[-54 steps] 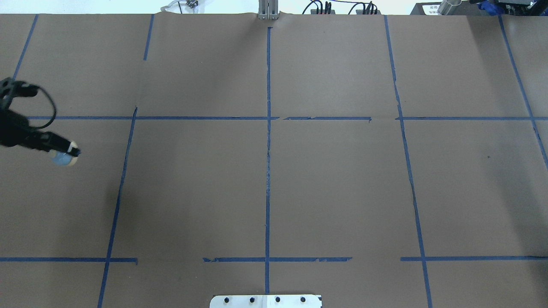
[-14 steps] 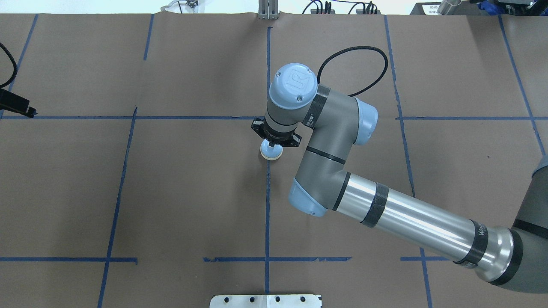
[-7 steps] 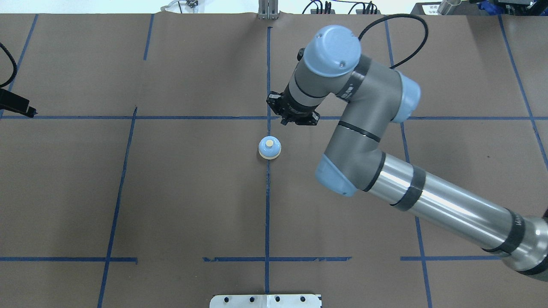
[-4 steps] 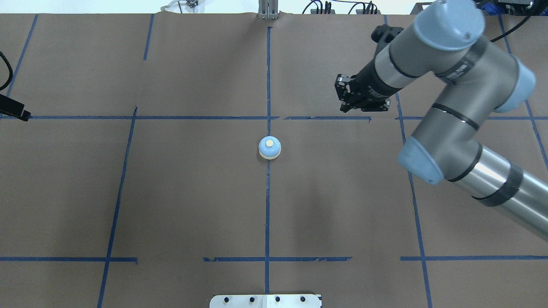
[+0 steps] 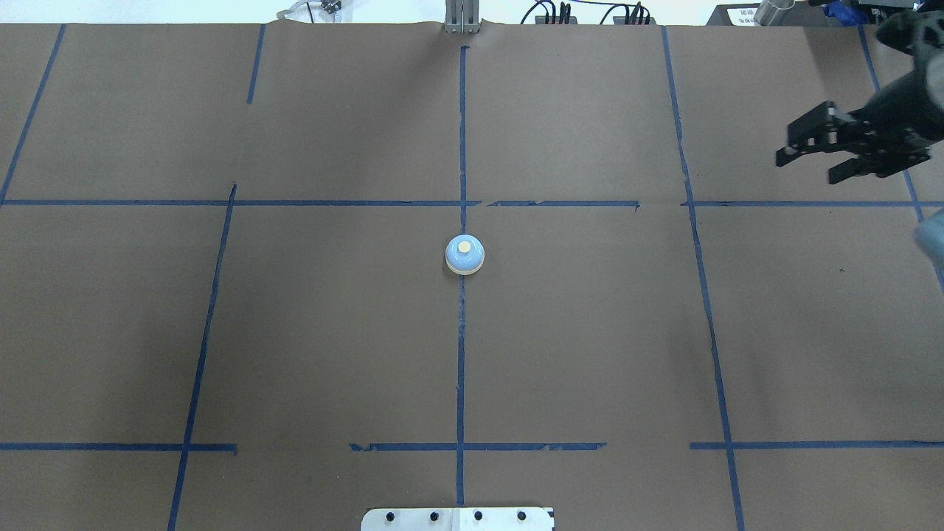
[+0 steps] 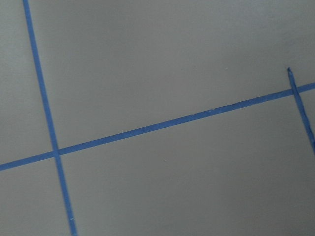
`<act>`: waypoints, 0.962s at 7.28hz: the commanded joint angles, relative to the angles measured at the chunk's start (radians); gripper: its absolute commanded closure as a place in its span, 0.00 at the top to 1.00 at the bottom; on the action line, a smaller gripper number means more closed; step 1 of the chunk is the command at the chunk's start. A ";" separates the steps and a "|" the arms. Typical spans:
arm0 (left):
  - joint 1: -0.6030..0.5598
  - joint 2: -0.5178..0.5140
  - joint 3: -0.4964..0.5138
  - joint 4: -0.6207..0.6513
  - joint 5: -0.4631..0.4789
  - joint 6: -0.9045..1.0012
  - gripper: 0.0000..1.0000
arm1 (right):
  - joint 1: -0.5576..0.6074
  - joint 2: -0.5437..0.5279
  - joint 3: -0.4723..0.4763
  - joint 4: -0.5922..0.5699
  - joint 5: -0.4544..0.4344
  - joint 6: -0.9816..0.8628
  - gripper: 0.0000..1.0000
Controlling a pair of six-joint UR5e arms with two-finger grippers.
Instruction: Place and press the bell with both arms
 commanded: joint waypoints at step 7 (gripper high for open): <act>-0.237 0.124 0.178 0.172 -0.130 0.409 1.00 | 0.232 -0.398 -0.011 -0.001 -0.038 -0.836 1.00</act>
